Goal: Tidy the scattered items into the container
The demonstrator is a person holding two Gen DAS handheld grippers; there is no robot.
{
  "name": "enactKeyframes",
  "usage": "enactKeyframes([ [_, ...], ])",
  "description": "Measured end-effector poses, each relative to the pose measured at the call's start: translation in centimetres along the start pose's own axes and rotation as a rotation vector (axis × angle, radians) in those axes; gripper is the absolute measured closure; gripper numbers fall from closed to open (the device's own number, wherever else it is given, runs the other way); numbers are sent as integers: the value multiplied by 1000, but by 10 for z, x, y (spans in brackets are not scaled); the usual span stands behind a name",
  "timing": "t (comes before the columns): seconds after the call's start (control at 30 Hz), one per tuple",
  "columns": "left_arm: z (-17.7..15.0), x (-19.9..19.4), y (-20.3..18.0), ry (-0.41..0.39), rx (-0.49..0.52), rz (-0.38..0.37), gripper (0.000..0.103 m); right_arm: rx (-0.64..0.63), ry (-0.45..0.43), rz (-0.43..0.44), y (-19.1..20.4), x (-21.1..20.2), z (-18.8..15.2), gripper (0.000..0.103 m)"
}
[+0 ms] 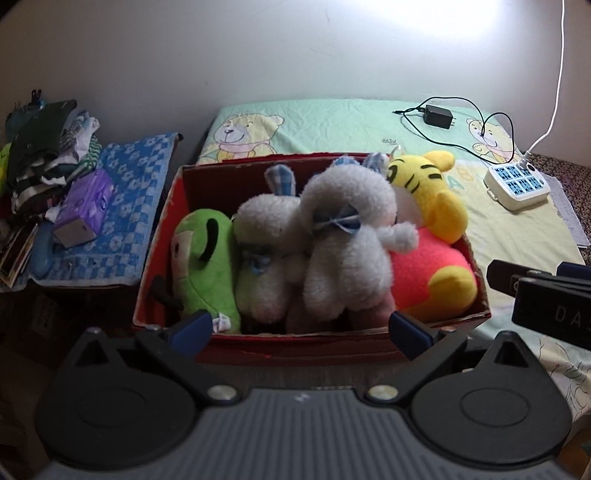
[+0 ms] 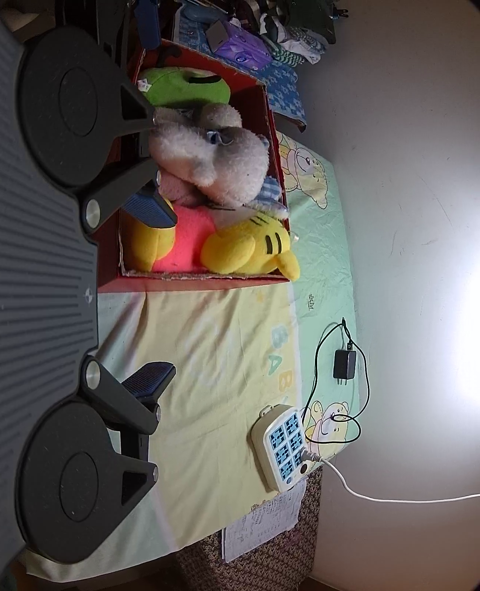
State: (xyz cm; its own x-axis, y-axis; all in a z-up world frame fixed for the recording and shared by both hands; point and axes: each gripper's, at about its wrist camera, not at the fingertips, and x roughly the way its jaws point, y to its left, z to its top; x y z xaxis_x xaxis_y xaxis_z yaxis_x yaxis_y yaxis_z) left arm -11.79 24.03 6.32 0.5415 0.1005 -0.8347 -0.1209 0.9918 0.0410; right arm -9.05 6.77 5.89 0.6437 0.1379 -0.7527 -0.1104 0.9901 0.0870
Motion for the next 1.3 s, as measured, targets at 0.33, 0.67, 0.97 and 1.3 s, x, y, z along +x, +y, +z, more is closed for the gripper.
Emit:
enactKeyframes([
  [0.33, -18, 17, 34, 97, 31, -19, 2, -4, 29, 0, 48, -1, -13, 21],
  [0.67, -40, 35, 48, 203, 69, -49, 2, 17, 88, -25, 71, 0, -33, 21],
  [0.97, -47, 37, 47, 217, 88, -68, 2, 53, 125, -58, 69, 0, -44, 21],
  [1.3, -32, 30, 45, 180, 65, -47, 2, 73, 92, -53, 64, -6, -30, 21],
])
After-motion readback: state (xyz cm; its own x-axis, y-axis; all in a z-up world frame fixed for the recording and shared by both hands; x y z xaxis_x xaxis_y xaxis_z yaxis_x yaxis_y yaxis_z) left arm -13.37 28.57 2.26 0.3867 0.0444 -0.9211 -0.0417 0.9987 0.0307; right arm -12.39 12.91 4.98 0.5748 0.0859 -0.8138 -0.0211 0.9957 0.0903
